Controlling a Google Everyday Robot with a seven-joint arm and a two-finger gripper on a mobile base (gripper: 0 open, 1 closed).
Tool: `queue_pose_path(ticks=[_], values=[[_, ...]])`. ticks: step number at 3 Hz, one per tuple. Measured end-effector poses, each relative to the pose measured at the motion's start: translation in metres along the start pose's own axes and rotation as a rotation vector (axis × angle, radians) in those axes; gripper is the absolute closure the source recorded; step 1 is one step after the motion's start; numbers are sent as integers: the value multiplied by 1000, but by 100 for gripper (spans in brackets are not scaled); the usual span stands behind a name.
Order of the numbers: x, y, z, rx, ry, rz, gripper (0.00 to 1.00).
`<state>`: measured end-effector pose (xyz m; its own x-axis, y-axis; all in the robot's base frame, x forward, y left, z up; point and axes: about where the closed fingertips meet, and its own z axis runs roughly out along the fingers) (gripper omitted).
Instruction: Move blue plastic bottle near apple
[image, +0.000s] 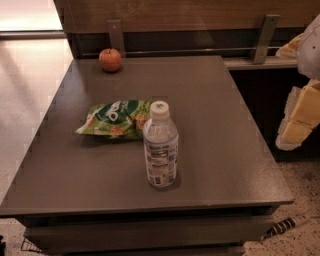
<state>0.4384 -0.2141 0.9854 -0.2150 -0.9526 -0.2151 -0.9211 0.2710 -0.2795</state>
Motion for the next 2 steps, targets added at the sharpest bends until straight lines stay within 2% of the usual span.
queue_pose_path(ticks=[1, 2], values=[[0, 0, 0, -3, -12, -1, 0], [-3, 4, 5, -48, -153, -15, 0]])
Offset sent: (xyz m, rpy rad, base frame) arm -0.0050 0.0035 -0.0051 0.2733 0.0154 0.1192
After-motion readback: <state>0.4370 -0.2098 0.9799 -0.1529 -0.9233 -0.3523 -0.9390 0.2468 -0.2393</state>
